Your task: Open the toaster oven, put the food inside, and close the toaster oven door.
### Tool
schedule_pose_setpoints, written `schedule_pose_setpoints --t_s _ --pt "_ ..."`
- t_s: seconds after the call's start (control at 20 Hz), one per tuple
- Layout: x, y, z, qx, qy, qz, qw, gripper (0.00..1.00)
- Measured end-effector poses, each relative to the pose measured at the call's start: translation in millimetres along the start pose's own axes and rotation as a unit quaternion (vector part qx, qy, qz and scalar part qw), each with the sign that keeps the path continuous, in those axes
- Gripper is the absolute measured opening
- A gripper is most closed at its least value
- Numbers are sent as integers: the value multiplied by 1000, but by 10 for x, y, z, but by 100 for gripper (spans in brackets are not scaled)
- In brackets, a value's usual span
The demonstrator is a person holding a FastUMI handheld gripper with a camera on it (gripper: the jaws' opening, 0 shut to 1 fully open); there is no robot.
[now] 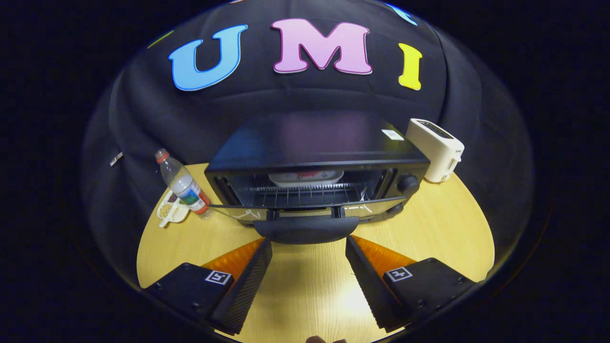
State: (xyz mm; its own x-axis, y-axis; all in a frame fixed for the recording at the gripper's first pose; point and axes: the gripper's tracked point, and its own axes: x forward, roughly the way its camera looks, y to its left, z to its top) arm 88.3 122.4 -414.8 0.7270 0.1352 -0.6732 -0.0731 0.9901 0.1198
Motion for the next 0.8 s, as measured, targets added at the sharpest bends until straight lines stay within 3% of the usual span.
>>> schedule_pose_setpoints --t_s 0.45,0.8 --pt "-643 -14 773 3 -118 23 993 100" --pt "-1438 -272 1485 -28 -237 6 971 100"
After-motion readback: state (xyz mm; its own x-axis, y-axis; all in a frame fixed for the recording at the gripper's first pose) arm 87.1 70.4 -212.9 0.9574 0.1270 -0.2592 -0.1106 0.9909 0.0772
